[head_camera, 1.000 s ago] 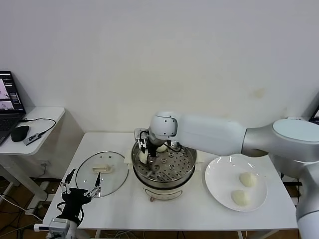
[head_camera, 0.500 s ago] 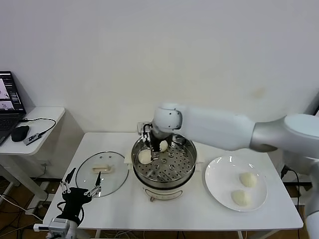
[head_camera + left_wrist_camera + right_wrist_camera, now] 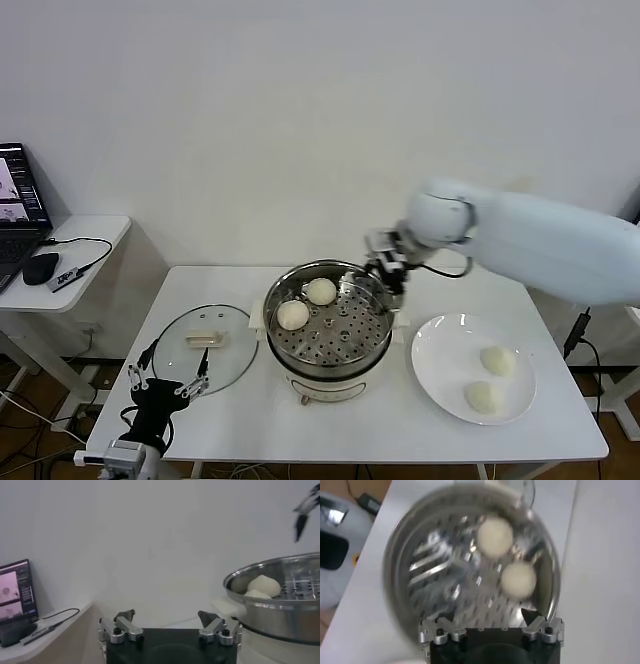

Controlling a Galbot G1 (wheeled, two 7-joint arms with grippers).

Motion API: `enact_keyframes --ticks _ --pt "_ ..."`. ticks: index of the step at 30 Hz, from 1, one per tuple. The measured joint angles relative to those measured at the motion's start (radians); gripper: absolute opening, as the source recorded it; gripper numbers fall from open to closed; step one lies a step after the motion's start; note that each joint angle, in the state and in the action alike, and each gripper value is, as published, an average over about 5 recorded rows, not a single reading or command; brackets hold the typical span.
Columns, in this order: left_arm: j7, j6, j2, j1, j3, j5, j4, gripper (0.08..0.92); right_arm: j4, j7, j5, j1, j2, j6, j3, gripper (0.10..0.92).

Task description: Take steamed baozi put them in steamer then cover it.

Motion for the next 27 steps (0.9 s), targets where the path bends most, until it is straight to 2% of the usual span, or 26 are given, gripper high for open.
enact_keyframes --ticks 14,27 --pt "-0.001 -0.002 -0.003 0.011 0.013 0.011 0.007 0.823 0.079 -0.032 -0.215 -0.33 -0.298 0.095 0.203 0.823" --pt "-0.002 -0.002 -0.004 0.012 0.016 0.019 0.019 0.823 0.057 -0.023 -0.339 -0.683 -0.357 0.125 0.444 0.823"
